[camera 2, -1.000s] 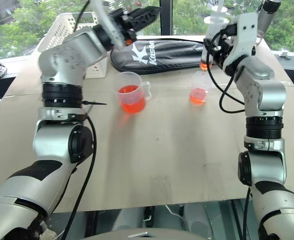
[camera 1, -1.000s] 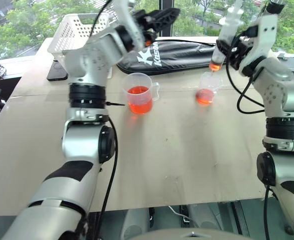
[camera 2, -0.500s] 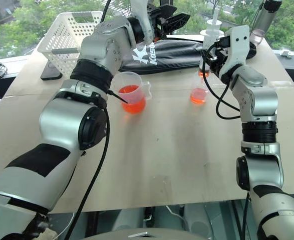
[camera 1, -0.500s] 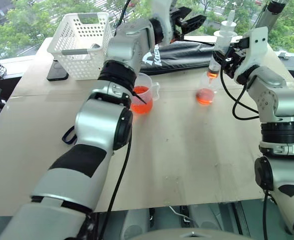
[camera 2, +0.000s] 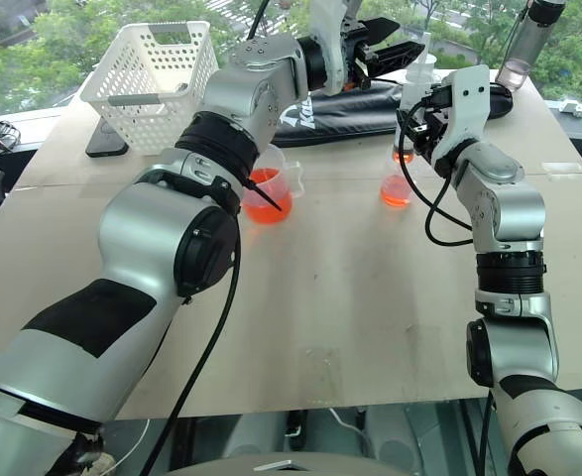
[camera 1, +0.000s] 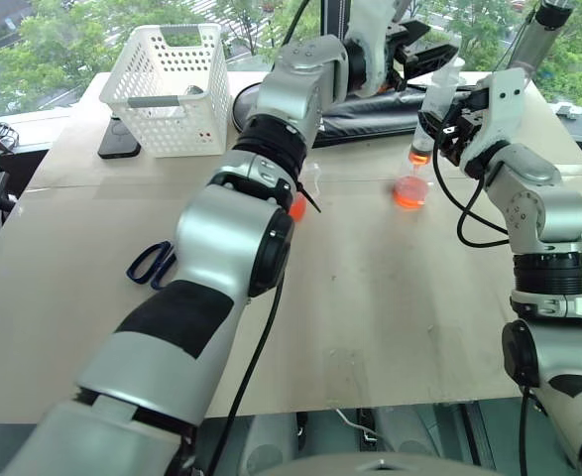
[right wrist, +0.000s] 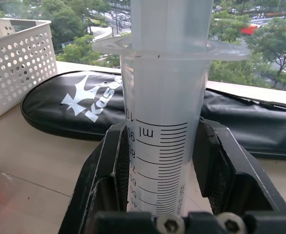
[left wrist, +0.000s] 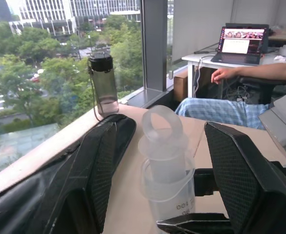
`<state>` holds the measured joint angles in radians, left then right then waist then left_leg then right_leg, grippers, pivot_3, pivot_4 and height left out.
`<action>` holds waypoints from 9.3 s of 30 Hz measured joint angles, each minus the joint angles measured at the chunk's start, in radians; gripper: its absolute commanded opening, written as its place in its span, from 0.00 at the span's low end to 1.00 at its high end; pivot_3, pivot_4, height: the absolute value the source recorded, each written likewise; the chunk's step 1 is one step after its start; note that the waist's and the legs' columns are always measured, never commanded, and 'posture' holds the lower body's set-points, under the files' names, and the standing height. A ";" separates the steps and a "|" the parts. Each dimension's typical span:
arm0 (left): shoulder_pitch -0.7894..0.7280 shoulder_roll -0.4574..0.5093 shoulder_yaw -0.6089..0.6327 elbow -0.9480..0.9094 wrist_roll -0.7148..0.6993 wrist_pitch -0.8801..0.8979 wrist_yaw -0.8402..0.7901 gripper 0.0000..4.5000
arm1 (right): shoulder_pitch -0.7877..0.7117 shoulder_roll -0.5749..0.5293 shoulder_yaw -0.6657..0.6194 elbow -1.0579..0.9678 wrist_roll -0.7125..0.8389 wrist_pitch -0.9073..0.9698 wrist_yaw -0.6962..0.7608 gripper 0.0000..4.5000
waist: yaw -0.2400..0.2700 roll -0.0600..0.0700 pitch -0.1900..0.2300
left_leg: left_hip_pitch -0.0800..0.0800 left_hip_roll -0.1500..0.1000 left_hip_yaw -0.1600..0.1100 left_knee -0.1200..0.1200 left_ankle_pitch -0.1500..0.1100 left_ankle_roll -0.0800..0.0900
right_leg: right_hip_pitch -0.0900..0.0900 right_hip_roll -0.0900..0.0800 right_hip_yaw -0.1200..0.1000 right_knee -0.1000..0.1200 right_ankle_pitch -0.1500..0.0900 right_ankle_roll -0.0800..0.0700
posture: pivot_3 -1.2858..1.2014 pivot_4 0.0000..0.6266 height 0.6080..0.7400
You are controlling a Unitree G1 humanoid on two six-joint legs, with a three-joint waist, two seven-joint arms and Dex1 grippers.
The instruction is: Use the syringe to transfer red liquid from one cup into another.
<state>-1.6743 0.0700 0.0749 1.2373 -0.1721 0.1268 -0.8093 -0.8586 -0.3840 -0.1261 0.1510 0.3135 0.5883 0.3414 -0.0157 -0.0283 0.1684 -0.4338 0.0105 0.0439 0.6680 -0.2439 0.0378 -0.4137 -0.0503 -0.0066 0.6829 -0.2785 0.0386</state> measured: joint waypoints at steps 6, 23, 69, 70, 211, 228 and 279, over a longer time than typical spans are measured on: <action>-0.024 -0.014 0.053 0.011 -0.024 0.067 -0.002 0.13 | 0.000 0.005 0.000 -0.007 -0.003 -0.002 -0.003 0.32 | -0.001 0.000 0.000 | 0.000 0.000 0.000 0.000 0.000 0.000 | 0.000 0.000 0.000 0.000 0.000 0.000 | 0.52 0.24 0.88; -0.042 -0.029 0.094 0.028 -0.028 0.134 -0.039 0.13 | 0.009 0.042 0.008 -0.036 -0.028 -0.004 -0.034 0.32 | -0.001 0.000 0.000 | 0.001 0.000 0.000 0.000 0.000 0.000 | 0.000 0.000 0.000 0.001 0.000 0.000 | 0.52 0.24 0.88; 0.011 -0.043 0.130 -0.076 -0.068 0.216 0.031 0.00 | 0.030 0.056 0.029 -0.088 -0.083 -0.027 -0.066 0.32 | 0.001 0.000 0.000 | 0.001 0.000 0.000 0.001 0.000 0.000 | 0.000 0.000 0.001 0.005 0.000 0.000 | 0.52 0.24 0.88; 0.011 -0.044 0.130 -0.075 -0.068 0.214 0.031 0.00 | 0.030 0.056 0.029 -0.088 -0.084 -0.027 -0.066 0.32 | 0.001 0.000 0.000 | 0.001 0.000 0.000 0.001 0.000 0.000 | 0.000 0.000 0.001 0.005 0.000 0.000 | 0.52 0.24 0.88; 0.128 -0.080 0.039 -0.028 0.008 -0.023 -0.014 0.34 | 0.083 -0.044 0.046 -0.309 -0.109 0.114 -0.039 1.00 | 0.002 0.001 0.000 | 0.001 0.000 0.000 0.002 0.000 0.000 | 0.000 0.000 0.001 0.005 0.000 0.000 | 0.52 0.24 0.88; 0.098 -0.074 0.054 0.031 0.021 -0.001 0.003 0.34 | 0.273 -0.229 -0.066 -0.596 0.016 0.185 0.084 1.00 | 0.005 0.001 0.000 | 0.001 0.000 0.000 0.002 0.000 0.000 | 0.000 0.000 0.001 0.004 0.000 0.000 | 0.52 0.24 0.88; 0.924 0.838 0.101 -0.989 -0.761 1.426 0.265 0.34 | 0.997 -0.490 -0.327 -0.946 0.437 -0.046 0.647 1.00 | 0.030 -0.002 -0.001 | 0.019 -0.001 -0.021 0.007 -0.001 0.000 | 0.030 -0.004 -0.008 -0.003 0.000 -0.001 | 0.52 0.24 0.88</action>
<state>-0.7506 0.9083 0.1759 0.2484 -0.9328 1.5530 -0.5447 0.1385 -0.8743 -0.4533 -0.7954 0.7505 0.5424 0.9888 0.0139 -0.0303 0.1669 -0.4146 0.0100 0.0225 0.6754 -0.2448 0.0383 -0.3834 -0.0543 -0.0146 0.6804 -0.2789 0.0380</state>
